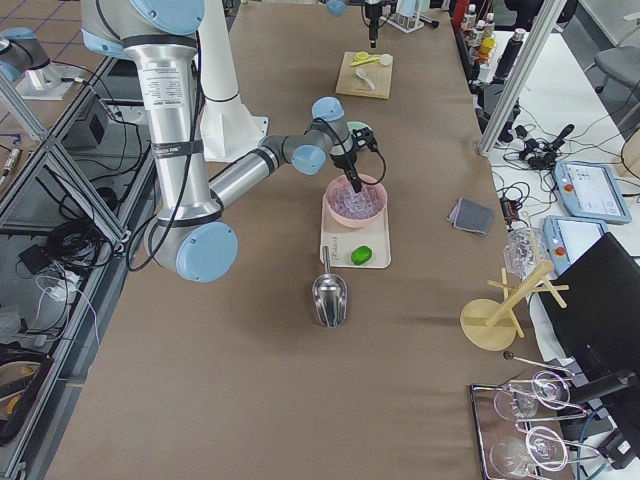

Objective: Put spoon and ice into bowl

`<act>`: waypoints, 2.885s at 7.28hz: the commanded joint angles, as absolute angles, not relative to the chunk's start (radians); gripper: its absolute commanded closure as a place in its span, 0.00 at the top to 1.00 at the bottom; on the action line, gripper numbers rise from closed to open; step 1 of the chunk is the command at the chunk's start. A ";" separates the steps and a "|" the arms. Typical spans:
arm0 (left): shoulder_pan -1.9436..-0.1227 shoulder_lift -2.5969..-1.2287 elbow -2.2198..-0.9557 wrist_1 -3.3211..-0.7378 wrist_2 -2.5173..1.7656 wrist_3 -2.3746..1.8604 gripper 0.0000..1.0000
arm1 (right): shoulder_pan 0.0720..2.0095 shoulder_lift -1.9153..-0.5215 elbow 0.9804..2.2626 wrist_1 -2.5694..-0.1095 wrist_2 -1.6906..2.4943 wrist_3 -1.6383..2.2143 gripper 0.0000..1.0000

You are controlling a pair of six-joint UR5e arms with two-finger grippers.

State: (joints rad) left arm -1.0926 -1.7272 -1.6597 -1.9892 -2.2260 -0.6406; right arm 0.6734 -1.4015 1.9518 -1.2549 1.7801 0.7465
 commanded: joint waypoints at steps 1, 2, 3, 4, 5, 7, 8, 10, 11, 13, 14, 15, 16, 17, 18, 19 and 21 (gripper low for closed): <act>-1.091 -1.735 -1.648 -1.990 -2.224 -0.646 0.97 | 0.644 -1.396 1.939 -1.278 1.758 0.746 0.74; -1.091 -1.735 -1.647 -1.990 -2.224 -0.646 0.97 | 0.637 -1.394 1.931 -1.278 1.759 0.746 0.71; -1.091 -1.733 -1.647 -1.990 -2.224 -0.646 0.97 | 0.637 -1.394 1.930 -1.278 1.759 0.746 0.65; -1.091 -1.733 -1.647 -1.990 -2.224 -0.647 0.97 | 0.635 -1.393 1.925 -1.278 1.759 0.746 0.63; -1.091 -1.733 -1.649 -1.990 -2.224 -0.647 0.97 | 0.637 -1.393 1.924 -1.278 1.759 0.746 0.56; -1.089 -1.733 -1.647 -1.990 -2.224 -0.647 0.97 | 0.638 -1.393 1.919 -1.278 1.761 0.746 0.44; -1.091 -1.733 -1.647 -1.990 -2.224 -0.647 0.97 | 0.638 -1.394 1.921 -1.278 1.761 0.746 0.36; -1.091 -1.732 -1.646 -1.990 -2.224 -0.649 0.97 | 0.640 -1.394 1.924 -1.278 1.763 0.744 0.09; -1.091 -1.733 -1.646 -1.990 -2.224 -0.649 0.97 | 0.647 -1.394 1.925 -1.278 1.767 0.739 0.00; -1.078 -1.753 -1.629 -1.990 -2.224 -0.647 0.97 | 0.711 -1.390 1.968 -1.287 1.837 0.735 0.00; -1.068 -1.776 -1.614 -1.988 -2.223 -0.647 0.97 | 0.728 -1.343 1.989 -1.310 1.879 0.745 0.00; -1.040 -1.784 -1.608 -1.990 -2.197 -0.641 0.97 | 0.724 -1.251 1.985 -1.392 1.878 0.759 0.00; -0.987 -1.784 -1.620 -1.991 -2.113 -0.631 0.96 | 0.672 -1.145 1.965 -1.460 1.861 0.879 0.00; -0.939 -1.787 -1.620 -2.029 -2.102 -0.617 0.93 | 0.622 -1.084 1.936 -1.465 1.812 0.959 0.00; -0.907 -1.792 -1.621 -2.061 -2.100 -0.615 0.93 | 0.577 -1.033 1.893 -1.459 1.757 1.019 0.00; -0.885 -1.821 -1.621 -2.063 -2.099 -0.614 0.93 | 0.540 -0.956 1.822 -1.457 1.718 1.082 0.00; -0.873 -1.839 -1.618 -2.062 -2.100 -0.524 0.92 | 0.508 -0.876 1.697 -1.412 1.660 1.127 0.00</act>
State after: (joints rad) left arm -0.8822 -1.8280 -1.6200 -2.0603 -2.0997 -0.5831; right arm 0.5309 -0.9247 1.7749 -1.4471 1.6959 1.0928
